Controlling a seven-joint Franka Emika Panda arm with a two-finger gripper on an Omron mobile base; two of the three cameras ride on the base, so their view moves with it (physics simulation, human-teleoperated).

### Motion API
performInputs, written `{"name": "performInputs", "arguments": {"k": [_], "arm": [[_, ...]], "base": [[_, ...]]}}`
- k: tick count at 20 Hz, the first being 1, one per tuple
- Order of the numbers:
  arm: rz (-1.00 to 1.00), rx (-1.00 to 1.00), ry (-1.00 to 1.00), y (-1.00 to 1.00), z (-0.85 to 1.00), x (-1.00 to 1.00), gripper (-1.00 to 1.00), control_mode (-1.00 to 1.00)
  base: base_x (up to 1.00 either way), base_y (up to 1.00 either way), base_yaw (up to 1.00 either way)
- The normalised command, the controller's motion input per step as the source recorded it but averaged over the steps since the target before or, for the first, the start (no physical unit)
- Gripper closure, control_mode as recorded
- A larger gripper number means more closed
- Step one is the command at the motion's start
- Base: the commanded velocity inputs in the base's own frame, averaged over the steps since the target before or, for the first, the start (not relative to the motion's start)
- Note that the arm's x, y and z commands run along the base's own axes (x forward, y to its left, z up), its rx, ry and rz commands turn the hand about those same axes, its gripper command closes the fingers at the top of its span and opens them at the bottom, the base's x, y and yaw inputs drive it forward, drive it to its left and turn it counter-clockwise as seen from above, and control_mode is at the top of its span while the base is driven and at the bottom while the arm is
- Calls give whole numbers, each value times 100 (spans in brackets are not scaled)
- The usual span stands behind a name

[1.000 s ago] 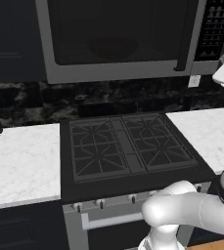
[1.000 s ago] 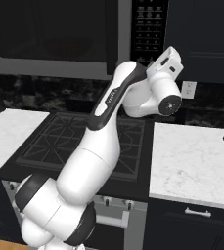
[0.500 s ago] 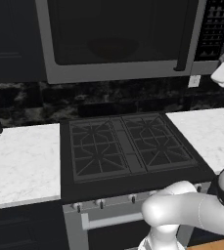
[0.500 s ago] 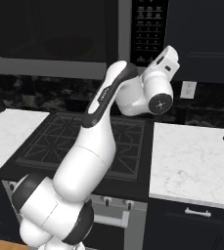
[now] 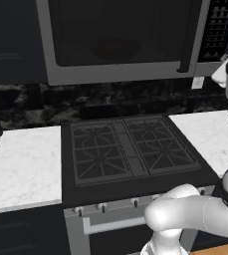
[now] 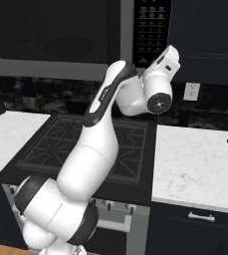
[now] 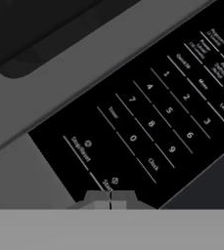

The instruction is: Open the microwave, place the bowl with waffle inside the microwave, then close the microwave door and turn it on.

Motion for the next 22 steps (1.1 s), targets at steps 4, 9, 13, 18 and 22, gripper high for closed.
{"name": "performInputs", "arguments": {"k": [4, 9, 13, 18, 22], "arm": [[0, -1, 0, 0, 0, 25, 100, -100], [0, -1, 1, 0, 0, 28, 100, -100], [-1, -2, 2, 0, 0, 28, 100, -100], [-3, -3, 2, 0, 0, 33, 100, -100], [-4, -4, 1, 0, -3, 40, 100, -100]], "base": [[0, 0, 0], [0, 0, 0], [0, 0, 0], [0, 0, 0], [0, 0, 0]]}}
